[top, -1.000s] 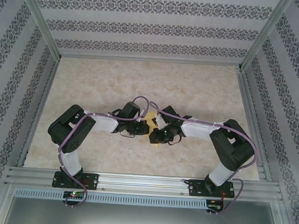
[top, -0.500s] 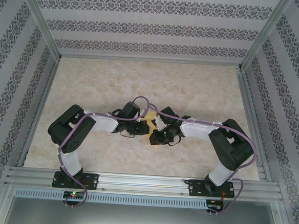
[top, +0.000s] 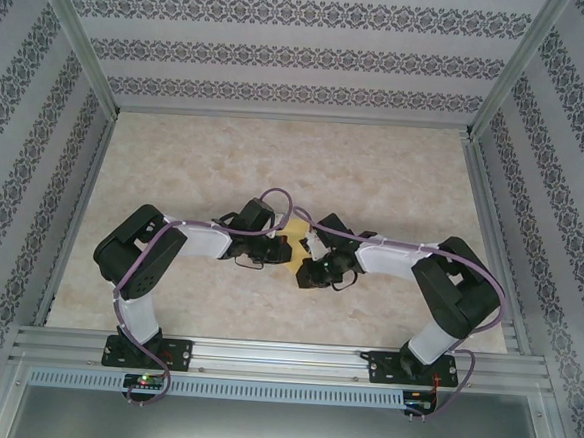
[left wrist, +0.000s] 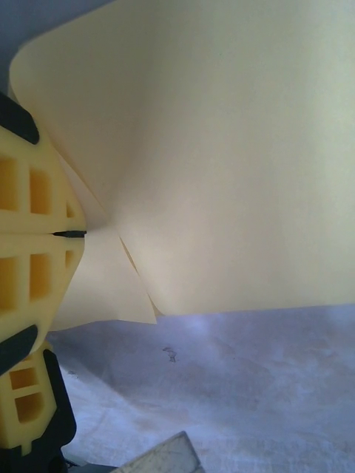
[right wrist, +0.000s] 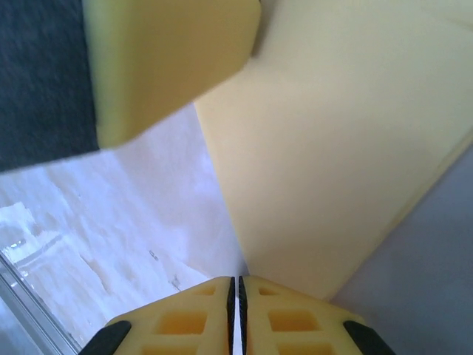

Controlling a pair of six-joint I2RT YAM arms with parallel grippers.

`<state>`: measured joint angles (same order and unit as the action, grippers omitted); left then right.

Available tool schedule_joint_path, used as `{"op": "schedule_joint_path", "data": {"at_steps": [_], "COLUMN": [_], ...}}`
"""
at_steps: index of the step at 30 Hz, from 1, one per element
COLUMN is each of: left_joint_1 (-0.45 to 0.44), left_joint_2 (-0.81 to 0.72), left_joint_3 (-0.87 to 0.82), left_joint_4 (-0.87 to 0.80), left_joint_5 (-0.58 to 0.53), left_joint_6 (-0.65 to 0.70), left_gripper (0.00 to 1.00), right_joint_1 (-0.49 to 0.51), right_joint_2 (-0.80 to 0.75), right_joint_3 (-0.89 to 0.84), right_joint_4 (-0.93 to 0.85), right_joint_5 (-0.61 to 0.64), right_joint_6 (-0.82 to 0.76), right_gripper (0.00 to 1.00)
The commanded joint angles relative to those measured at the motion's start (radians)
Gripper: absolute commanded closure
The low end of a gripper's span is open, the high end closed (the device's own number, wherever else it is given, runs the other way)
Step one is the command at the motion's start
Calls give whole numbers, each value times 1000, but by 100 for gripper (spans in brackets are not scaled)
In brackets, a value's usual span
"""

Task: Fold a paper plane with a square sheet of paper (fold left side to right side)
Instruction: Third fold the triangle at the center of the table.

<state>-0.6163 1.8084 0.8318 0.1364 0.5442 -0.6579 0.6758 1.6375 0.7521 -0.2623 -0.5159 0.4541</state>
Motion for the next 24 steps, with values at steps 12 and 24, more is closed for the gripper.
{"op": "schedule_joint_path", "data": {"at_steps": [12, 24], "left_joint_1": [-10, -10], "left_joint_2": [11, 11], "left_joint_3": [-3, 4], "left_joint_4": [-109, -99], "left_joint_5": [-71, -55], "left_joint_6": [26, 20], "left_gripper": [95, 95], "right_joint_1": [-32, -44], "right_joint_2": [-187, -15], "right_joint_3": [-39, 22], "right_joint_4": [-11, -12], "right_joint_5": [-55, 62], "right_joint_6": [84, 123], "right_gripper": [100, 100]}}
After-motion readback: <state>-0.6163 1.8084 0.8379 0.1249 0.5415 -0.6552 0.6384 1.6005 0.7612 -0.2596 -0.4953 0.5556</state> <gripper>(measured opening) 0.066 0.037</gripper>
